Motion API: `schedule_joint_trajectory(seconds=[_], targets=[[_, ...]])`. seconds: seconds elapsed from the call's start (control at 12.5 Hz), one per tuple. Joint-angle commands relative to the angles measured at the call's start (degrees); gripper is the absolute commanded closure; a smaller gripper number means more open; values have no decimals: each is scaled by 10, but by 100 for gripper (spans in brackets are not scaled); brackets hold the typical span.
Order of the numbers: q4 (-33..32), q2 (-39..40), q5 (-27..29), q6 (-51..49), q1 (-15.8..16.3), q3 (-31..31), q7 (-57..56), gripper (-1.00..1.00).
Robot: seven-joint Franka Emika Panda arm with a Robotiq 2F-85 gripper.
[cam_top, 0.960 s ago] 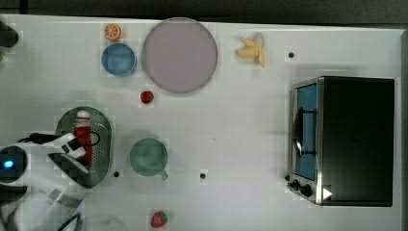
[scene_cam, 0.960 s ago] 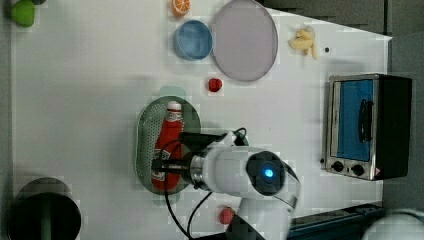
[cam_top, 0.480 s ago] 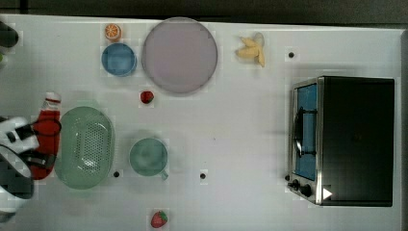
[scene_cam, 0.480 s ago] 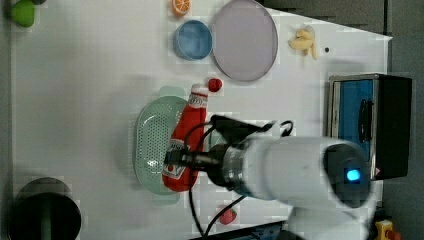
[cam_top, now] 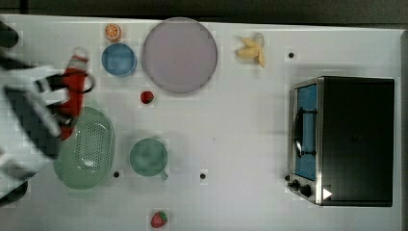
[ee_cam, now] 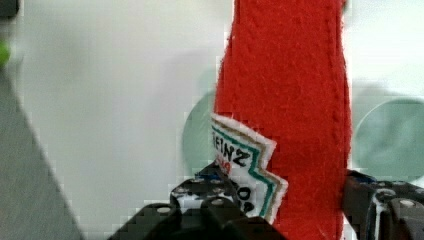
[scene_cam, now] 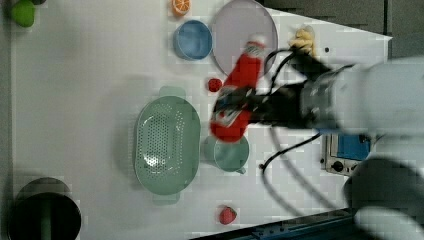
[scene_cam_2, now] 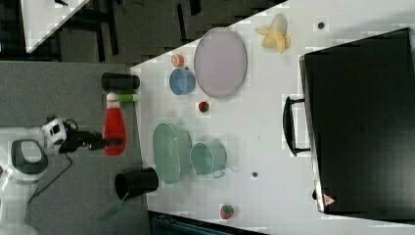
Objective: Pick ketchup from strainer and place it on the table
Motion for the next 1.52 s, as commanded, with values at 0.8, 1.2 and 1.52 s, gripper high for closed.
schedule_joint_trajectory(seconds=[0.8, 1.2, 1.52], targets=[[-18, 1, -12, -17, -112, -214, -304, -19], [-95, 1, -38, 36, -112, -235, -304, -19], [-185, 6, -43, 110, -112, -247, -303, -19]])
